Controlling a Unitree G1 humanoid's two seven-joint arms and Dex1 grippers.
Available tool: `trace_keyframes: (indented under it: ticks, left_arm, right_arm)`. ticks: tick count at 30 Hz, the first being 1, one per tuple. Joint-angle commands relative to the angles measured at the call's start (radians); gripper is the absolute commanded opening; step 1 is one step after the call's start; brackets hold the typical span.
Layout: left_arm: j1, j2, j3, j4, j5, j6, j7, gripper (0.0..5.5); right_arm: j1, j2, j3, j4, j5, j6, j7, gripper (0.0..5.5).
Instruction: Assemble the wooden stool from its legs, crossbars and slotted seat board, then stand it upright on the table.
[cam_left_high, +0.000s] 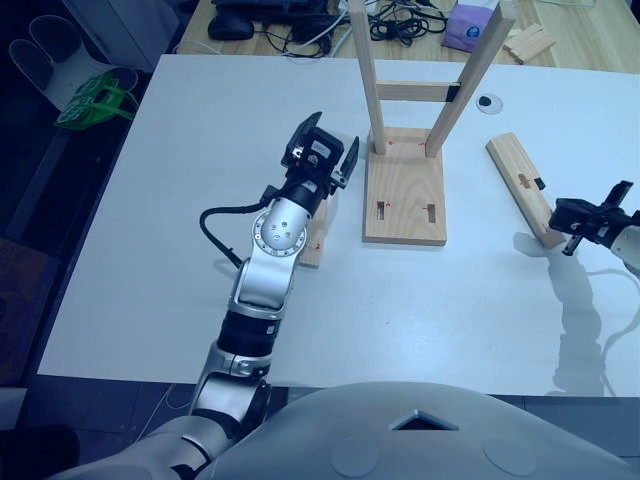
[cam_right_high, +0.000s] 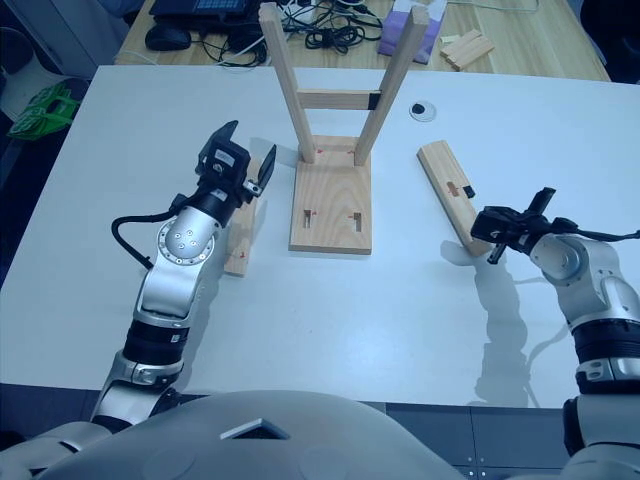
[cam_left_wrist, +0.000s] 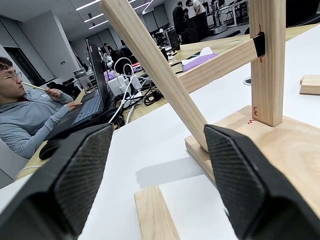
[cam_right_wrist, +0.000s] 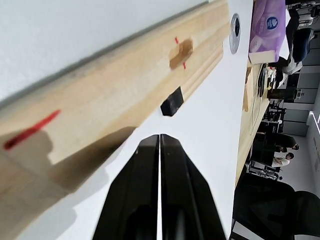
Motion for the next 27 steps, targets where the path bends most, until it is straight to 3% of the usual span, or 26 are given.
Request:
trace_keyframes:
  ticks: [1,10,17,27]
  left_arm:
    - [0.005,-0.002,-0.003,0.01,0.003,-0.006,0.007,3.34]
    - [0.001,-0.01,-0.006,0.017,0.004,-0.012,0.019,3.34]
    - [-0.002,-0.01,-0.006,0.023,0.001,-0.012,0.017,3.34]
    - [-0.004,-0.012,-0.005,0.032,0.001,-0.014,0.018,3.34]
  right_arm:
    - [0.009,0.027,0.019,-0.04,0.043,-0.021,0.042,0.03]
    - [-0.112,0.041,-0.015,0.097,-0.016,0.113,-0.131,0.03]
    - [-0.081,0.028,0.082,0.104,-0.016,0.065,0.033,0.03]
    - [-0.049,0.087,0.057,-0.006,0.068,0.028,0.039,0.03]
